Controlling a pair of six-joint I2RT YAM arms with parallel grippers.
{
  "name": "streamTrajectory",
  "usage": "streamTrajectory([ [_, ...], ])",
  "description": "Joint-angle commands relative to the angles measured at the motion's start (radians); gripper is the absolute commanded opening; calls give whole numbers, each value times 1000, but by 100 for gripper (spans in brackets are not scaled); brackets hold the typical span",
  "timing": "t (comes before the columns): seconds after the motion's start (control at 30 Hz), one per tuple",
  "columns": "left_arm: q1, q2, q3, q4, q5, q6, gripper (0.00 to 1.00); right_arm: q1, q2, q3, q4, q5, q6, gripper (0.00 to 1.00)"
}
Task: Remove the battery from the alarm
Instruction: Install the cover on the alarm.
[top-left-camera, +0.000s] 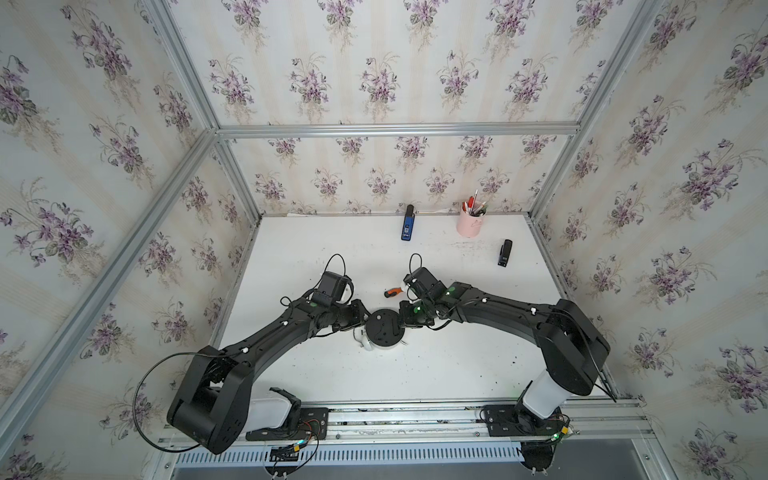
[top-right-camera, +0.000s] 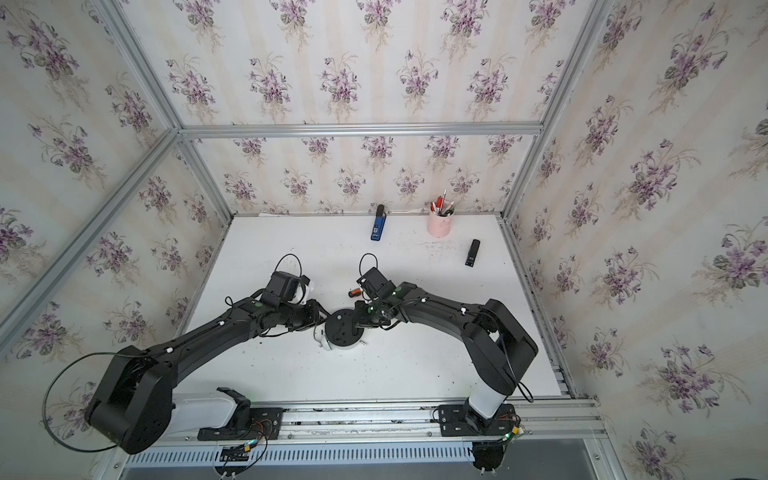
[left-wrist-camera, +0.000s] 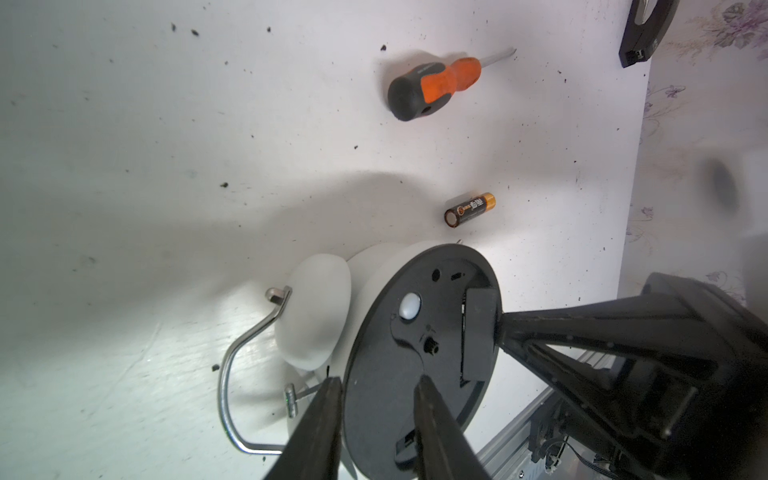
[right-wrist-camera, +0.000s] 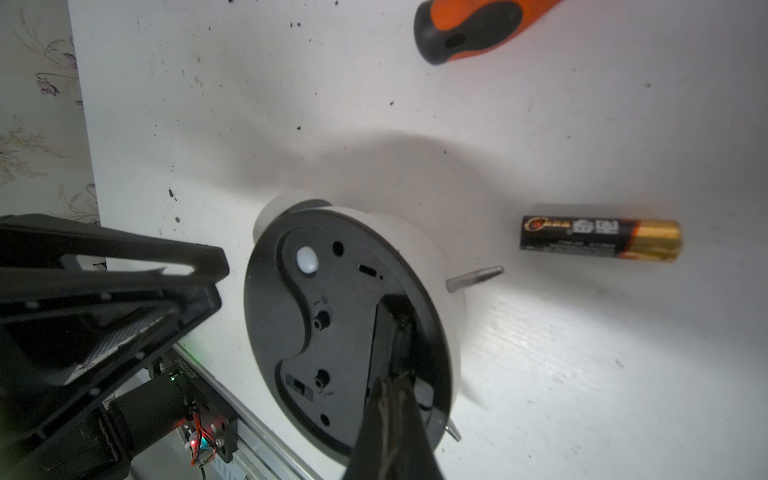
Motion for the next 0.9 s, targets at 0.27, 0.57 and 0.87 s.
streamTrajectory([
  [0.27, -1, 6, -6, 8, -2, 8, 34, 0, 9, -12, 26, -28, -5, 0],
  [0.57, -1, 8, -14, 13, -1, 10, 34, -2, -5, -15, 21, -52, -2, 0],
  [0.87, -2, 8, -15, 14, -2, 11, 34, -38, -26, 6, 3, -113, 3, 0],
])
